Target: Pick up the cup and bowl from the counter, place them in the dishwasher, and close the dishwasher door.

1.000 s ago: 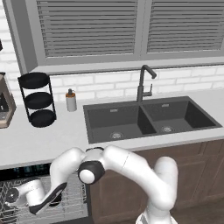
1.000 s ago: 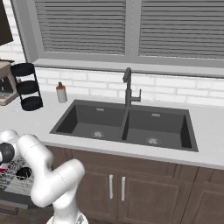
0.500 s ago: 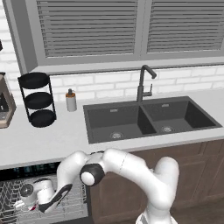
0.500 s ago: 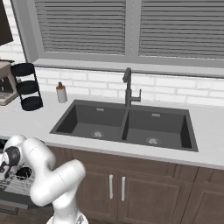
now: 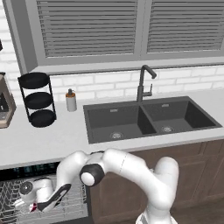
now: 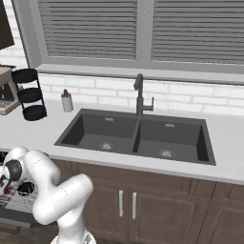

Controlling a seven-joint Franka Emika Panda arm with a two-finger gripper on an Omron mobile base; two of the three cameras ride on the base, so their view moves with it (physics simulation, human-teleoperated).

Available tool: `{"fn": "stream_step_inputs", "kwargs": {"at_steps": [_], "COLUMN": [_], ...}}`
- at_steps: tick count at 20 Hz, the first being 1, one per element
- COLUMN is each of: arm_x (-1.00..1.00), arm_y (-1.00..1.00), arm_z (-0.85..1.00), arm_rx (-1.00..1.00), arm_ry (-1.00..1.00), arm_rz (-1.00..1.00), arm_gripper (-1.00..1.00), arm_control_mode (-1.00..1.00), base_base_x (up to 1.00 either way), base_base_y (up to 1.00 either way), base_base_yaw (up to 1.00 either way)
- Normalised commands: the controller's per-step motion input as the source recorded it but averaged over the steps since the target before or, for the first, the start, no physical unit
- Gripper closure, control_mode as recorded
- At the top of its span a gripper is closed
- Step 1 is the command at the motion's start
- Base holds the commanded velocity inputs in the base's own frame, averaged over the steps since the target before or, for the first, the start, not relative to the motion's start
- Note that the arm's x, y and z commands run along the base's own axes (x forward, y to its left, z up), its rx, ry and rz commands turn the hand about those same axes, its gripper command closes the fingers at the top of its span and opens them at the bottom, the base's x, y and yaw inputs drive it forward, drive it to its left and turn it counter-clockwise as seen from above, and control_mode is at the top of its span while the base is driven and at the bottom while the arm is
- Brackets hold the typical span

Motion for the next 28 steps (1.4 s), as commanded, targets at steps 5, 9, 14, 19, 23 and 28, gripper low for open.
{"fn": "stream_step_inputs", "kwargs": {"at_steps": [5, 9, 14, 19, 23, 28], "arm_x": [-0.05, -0.15, -0.08, -0.19, -0.61, -0.98], "arm_y": [0.0, 0.0, -0.02, -0.11, -0.32, -0.29], "arm_z": [0.45, 0.94, 0.96, 0.86, 0.64, 0.54], "arm_rx": [-0.1, -0.1, -0.08, -0.03, 0.02, 0.07], "arm_ry": [0.0, 0.0, 0.0, 0.0, 0.0, -0.03], "arm_rz": [0.0, -0.03, -0.07, -0.07, -0.01, -0.02], "arm_gripper": [-1.0, -1.0, -1.0, -1.0, -1.0, -1.0], "arm_control_mode": [-1.0, -1.0, -1.0, -1.0, -1.0, -1.0], "base_base_x": [0.0, 0.0, 0.0, 0.0, 0.0, 0.0], "base_base_y": [0.0, 0.0, 0.0, 0.0, 0.0, 0.0], "base_base_yaw": [0.0, 0.0, 0.0, 0.0, 0.0, 0.0]}}
